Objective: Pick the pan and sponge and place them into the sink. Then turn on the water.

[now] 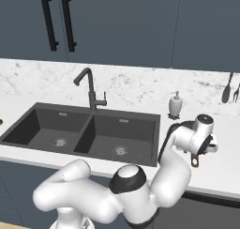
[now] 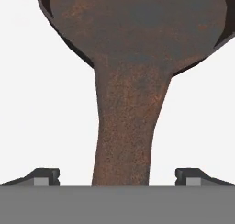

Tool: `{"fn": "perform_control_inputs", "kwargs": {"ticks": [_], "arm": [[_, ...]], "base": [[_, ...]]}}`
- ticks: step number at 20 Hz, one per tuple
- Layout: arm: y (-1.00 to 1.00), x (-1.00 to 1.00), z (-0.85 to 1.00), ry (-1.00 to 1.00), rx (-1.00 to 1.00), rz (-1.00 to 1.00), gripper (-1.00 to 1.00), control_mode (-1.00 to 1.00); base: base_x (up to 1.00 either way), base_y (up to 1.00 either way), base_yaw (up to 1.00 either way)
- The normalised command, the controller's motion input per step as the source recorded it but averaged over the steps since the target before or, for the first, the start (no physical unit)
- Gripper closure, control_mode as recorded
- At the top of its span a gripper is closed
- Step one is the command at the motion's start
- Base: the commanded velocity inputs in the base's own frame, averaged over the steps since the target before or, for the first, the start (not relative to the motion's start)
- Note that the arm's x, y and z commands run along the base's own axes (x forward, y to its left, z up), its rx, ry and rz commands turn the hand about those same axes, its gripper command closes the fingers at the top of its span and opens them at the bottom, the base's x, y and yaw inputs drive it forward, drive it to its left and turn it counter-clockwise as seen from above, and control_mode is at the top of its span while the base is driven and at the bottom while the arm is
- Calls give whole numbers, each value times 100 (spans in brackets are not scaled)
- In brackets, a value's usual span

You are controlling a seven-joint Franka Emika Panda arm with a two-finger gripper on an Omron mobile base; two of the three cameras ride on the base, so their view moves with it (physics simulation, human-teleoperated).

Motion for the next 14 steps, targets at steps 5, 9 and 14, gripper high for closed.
{"fn": "perform_control_inputs", "kwargs": {"ticks": [5, 9, 14], "arm": [[-15, 15, -27, 0, 0, 1, -100, -100], [-2, 4, -46, 0, 0, 0, -100, -100], [0, 2, -61, 0, 0, 0, 100, -100]], "base": [[0, 0, 0], [0, 0, 0], [0, 0, 0]]}}
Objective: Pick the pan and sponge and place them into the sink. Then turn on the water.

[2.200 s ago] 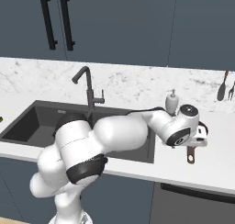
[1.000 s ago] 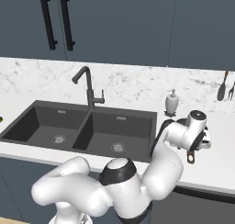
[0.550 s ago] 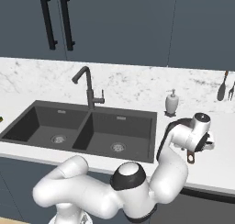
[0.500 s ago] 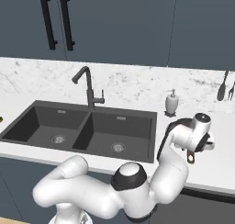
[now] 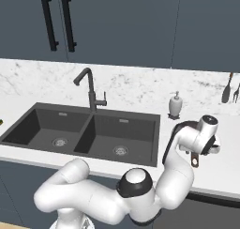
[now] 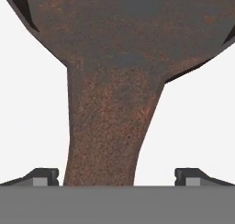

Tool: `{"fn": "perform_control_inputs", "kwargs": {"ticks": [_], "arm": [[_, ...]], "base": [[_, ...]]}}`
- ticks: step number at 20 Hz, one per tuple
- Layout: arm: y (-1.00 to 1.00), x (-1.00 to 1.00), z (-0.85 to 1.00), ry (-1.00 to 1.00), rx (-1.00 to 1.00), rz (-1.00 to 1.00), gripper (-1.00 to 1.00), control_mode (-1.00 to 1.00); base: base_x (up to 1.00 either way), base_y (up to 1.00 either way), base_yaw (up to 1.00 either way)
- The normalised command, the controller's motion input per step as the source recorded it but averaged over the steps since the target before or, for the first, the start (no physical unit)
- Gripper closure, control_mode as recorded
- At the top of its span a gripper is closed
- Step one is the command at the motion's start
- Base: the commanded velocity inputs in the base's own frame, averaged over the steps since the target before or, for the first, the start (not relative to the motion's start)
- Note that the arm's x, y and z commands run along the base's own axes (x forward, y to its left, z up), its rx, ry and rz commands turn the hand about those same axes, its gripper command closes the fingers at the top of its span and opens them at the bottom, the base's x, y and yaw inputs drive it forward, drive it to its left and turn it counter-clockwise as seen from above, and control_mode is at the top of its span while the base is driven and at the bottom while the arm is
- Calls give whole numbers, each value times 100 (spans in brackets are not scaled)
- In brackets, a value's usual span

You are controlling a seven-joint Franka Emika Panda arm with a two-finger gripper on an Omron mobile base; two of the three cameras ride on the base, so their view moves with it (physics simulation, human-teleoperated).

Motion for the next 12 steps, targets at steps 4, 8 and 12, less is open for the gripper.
{"fn": "perform_control_inputs", "kwargs": {"ticks": [4, 8, 12], "arm": [[4, 0, -62, 0, 0, 0, 100, -100], [6, 0, -62, -2, 0, 0, 100, -100], [11, 0, -51, -1, 0, 0, 100, -100]], "base": [[0, 0, 0], [0, 0, 0], [0, 0, 0]]}}
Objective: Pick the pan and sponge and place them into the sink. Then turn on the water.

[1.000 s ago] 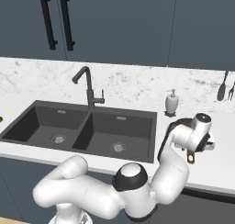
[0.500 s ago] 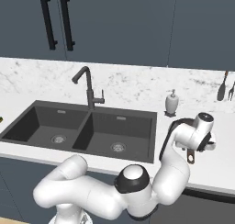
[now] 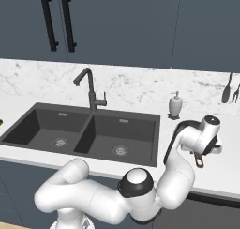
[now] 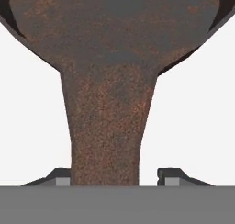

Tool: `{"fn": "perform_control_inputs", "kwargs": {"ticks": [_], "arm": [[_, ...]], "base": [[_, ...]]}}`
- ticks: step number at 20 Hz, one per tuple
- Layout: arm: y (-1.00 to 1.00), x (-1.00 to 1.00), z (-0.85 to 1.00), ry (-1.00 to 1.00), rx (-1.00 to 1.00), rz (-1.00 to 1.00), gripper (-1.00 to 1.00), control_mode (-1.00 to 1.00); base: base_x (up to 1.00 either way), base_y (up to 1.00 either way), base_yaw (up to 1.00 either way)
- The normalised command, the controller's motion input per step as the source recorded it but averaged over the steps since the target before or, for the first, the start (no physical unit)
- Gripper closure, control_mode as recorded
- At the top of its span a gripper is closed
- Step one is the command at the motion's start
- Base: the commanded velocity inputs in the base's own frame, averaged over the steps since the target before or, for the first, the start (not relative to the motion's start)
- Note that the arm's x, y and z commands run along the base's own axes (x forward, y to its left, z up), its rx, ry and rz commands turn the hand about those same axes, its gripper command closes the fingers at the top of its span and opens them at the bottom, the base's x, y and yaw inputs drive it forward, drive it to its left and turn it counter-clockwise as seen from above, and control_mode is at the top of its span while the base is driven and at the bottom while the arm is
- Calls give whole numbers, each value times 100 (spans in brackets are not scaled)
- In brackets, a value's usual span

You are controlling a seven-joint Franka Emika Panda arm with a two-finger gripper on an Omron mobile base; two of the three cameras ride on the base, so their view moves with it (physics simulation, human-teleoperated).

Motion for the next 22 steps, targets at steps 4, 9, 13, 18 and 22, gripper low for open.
{"fn": "perform_control_inputs", "kwargs": {"ticks": [4, 9, 13, 18, 22], "arm": [[23, 0, -33, 0, 0, 0, 100, -100], [25, -10, -7, 0, 0, 0, 100, -100], [77, -29, 9, 0, 1, 2, 100, -100], [100, -33, 23, -3, 0, 9, 100, -100], [86, -32, 40, 0, -1, 12, 100, -100]], "base": [[0, 0, 0], [0, 0, 0], [0, 0, 0], [0, 0, 0], [0, 0, 0]]}}
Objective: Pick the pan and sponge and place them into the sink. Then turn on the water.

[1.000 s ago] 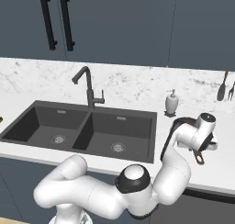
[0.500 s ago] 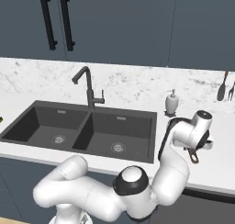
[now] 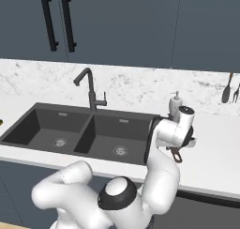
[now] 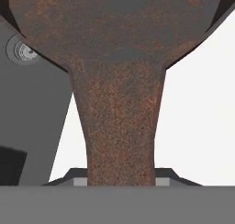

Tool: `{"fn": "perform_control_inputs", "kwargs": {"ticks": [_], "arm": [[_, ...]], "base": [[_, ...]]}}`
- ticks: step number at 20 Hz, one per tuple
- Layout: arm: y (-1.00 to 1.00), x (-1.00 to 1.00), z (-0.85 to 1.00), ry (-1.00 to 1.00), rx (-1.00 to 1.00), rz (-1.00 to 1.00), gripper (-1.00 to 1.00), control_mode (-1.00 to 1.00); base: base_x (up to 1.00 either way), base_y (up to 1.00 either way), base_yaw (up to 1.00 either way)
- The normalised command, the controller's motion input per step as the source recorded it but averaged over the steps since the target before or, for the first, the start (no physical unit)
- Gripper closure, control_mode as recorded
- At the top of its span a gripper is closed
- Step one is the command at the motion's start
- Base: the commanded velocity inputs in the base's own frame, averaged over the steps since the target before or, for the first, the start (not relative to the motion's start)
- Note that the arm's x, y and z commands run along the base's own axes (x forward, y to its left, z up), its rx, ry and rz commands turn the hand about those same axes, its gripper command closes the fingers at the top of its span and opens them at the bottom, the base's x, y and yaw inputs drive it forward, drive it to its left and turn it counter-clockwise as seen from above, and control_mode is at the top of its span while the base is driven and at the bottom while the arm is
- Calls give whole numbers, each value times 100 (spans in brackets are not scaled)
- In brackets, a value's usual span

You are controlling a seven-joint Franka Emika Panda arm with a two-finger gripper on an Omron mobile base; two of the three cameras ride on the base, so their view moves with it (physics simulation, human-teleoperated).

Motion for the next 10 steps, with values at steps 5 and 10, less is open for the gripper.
{"fn": "perform_control_inputs", "kwargs": {"ticks": [5, 10], "arm": [[89, -3, 25, 0, -2, 16, 100, -100], [77, 1, 2, 0, 0, 22, 100, -100]], "base": [[0, 0, 0], [0, 0, 0]]}}
